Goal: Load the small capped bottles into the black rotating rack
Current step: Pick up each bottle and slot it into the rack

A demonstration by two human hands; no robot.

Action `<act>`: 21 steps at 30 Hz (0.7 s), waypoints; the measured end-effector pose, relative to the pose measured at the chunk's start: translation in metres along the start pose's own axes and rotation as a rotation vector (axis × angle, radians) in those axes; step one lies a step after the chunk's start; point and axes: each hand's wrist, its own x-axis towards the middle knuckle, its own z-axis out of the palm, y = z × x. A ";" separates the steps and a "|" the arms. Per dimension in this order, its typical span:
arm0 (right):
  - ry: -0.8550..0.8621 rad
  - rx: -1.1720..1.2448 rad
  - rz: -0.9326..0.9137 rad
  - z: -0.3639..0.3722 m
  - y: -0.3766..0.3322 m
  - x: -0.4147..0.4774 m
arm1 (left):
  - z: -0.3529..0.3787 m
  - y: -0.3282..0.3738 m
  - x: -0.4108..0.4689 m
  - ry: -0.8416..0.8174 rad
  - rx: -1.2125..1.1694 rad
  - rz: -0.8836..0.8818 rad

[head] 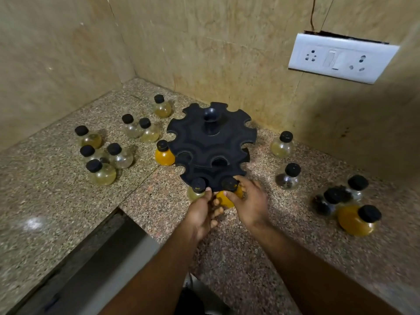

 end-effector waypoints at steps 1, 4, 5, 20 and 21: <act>-0.002 0.005 0.004 0.000 0.000 0.002 | 0.000 0.000 0.000 -0.002 0.009 -0.009; 0.006 0.022 0.034 -0.001 -0.001 0.009 | 0.002 -0.001 0.004 -0.025 0.018 -0.037; 0.010 0.025 0.046 -0.001 0.000 0.011 | 0.003 -0.002 0.005 -0.028 0.020 -0.045; 0.038 0.125 0.160 -0.033 0.035 0.008 | 0.052 -0.052 0.005 0.041 0.194 0.213; 0.096 0.132 0.184 -0.041 0.045 0.006 | 0.062 -0.058 0.011 -0.020 0.306 0.303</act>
